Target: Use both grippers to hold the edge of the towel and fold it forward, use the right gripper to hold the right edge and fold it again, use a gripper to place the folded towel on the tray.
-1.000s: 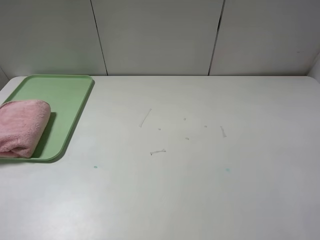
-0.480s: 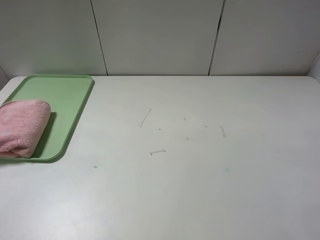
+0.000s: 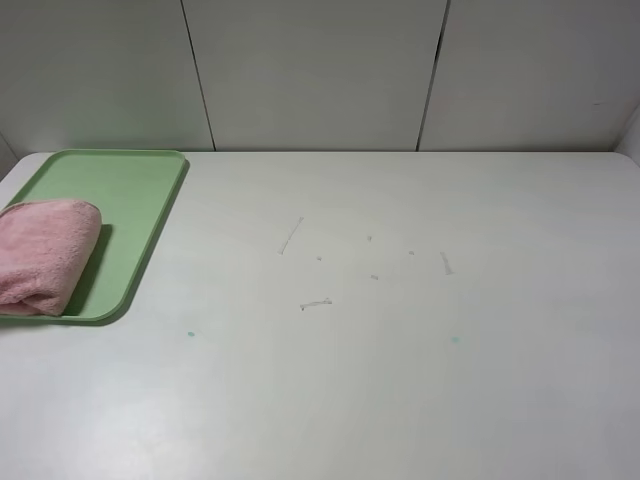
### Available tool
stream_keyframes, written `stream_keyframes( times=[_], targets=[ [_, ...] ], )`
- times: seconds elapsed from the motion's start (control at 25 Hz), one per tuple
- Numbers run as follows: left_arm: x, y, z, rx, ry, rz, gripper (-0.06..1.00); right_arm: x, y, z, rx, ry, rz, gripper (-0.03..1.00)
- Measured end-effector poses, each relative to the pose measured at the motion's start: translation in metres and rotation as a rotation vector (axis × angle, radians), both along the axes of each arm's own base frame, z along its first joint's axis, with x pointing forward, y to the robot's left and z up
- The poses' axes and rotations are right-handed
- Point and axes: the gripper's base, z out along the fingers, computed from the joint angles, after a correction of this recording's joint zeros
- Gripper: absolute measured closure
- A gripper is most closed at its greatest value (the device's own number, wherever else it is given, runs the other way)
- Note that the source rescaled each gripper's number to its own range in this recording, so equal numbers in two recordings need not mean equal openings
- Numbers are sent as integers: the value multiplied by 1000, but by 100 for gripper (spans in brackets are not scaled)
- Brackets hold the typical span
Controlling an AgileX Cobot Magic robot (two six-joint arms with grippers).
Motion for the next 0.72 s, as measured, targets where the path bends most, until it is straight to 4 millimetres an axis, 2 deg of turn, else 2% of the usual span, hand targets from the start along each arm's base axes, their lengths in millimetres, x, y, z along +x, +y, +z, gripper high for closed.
stream_keyframes(
  times=[0.12,0.72],
  targets=[
    [-5,2,0,-8,-38,-24,-5,0,0,0,0,0,0,-3],
    [-6,2,0,-6,-47,-26,-5,0,0,0,0,0,0,-3]
  ],
)
